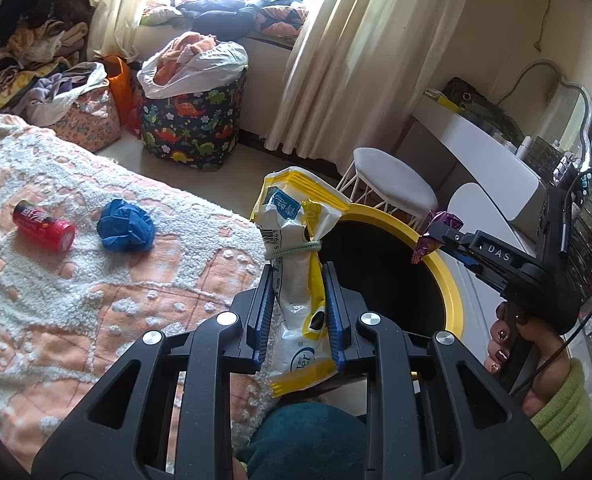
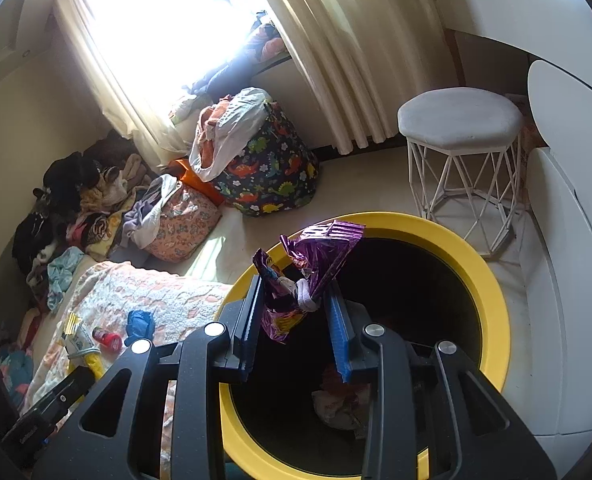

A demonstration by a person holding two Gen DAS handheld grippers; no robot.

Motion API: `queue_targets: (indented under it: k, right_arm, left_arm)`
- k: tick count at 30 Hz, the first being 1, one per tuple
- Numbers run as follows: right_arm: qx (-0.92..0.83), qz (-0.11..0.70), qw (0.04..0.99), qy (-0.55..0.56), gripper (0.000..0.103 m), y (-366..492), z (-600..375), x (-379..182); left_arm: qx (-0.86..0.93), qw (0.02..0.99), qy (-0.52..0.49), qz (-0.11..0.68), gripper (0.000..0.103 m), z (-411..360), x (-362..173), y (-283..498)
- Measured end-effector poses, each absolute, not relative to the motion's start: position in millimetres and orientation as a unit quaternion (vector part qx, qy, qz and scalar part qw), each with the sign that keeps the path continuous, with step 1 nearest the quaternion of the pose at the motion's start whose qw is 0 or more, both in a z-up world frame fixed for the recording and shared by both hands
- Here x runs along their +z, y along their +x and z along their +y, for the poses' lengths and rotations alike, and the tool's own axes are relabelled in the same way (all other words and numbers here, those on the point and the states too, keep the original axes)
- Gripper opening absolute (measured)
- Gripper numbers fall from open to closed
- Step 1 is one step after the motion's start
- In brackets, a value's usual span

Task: Collect trash
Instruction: 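Carry the yellow-white and purple wrappers in both tools over the bin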

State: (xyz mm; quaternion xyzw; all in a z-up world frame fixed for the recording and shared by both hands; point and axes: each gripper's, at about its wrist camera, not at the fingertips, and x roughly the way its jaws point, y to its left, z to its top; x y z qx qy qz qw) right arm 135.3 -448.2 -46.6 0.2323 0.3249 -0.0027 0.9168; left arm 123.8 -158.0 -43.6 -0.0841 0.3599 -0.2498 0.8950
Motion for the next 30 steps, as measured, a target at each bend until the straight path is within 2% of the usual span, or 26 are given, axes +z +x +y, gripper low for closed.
queue_targets:
  k: [21,30]
  right_arm:
    - [-0.029,0.329,0.906,0.265,0.033,130.4,-475.8,-54.3]
    - [-0.028,0.327,0.902,0.282,0.037,130.3,-485.8,-56.3]
  left_arm:
    - [-0.304,0.872,-0.025,0.383,0.018,-222.7,-63.3,122.1]
    - [-0.319,0.857,-0.004,0.405,0.018,-253.7,-76.6,133.6]
